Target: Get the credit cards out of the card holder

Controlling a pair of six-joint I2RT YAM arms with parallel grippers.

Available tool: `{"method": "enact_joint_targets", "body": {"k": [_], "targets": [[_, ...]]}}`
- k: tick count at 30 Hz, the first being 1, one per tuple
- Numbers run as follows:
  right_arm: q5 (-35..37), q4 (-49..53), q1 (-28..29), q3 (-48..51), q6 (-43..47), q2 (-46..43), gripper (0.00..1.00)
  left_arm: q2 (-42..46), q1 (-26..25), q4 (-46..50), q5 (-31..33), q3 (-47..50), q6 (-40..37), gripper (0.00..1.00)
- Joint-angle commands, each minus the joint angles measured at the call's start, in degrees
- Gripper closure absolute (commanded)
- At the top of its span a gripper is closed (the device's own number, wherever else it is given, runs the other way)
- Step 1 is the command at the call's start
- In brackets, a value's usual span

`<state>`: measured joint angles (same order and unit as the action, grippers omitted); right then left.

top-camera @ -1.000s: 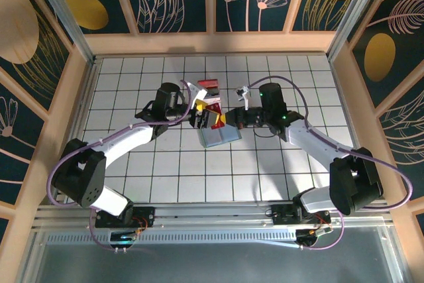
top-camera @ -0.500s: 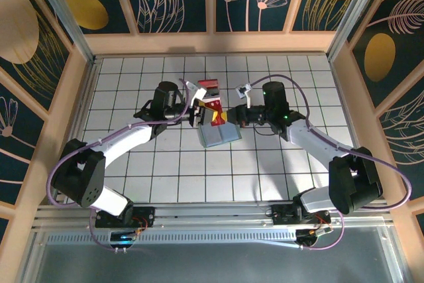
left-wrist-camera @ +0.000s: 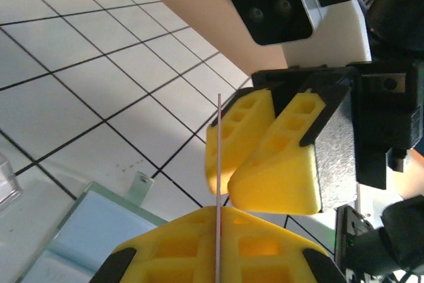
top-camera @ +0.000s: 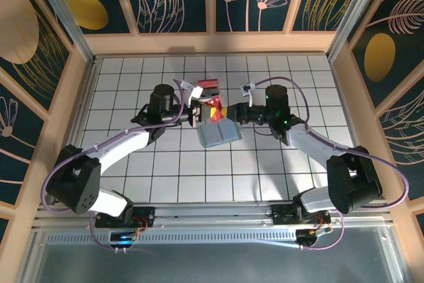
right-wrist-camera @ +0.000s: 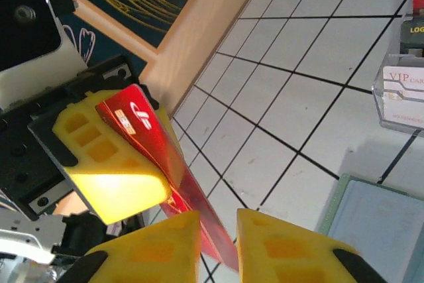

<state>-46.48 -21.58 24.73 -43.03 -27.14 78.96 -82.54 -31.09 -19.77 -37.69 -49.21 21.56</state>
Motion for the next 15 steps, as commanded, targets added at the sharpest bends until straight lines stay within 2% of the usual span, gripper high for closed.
{"method": "enact_joint_targets", "body": {"k": [1, 3, 6, 9, 12, 15], "targets": [[8.1, -12.5, 0.2, 4.9, -7.5, -4.7, 0.69, 4.4, 0.2, -9.9, 7.6, 4.2, 7.3, 1.0], [12.5, -18.8, 0.3, 9.1, -11.4, -7.0, 0.59, 6.6, 0.2, -13.8, 11.7, 6.7, 10.1, 1.0], [16.6, -28.9, 1.2, 14.1, -15.8, -8.9, 0.51, 9.1, 0.2, -19.3, 15.9, 9.8, 13.8, 1.0], [21.3, -33.7, 4.9, 15.2, -15.5, -8.4, 0.43, 10.0, 0.2, -24.4, 17.6, 11.7, 17.3, 1.0], [24.3, -35.5, 9.6, 12.9, -13.2, -5.5, 0.39, 10.1, 0.2, -27.6, 17.9, 12.9, 20.5, 1.0], [24.2, -39.5, 12.0, 10.4, -13.2, -0.9, 0.37, 10.5, 0.2, -30.9, 18.4, 14.3, 22.6, 1.0]]}}
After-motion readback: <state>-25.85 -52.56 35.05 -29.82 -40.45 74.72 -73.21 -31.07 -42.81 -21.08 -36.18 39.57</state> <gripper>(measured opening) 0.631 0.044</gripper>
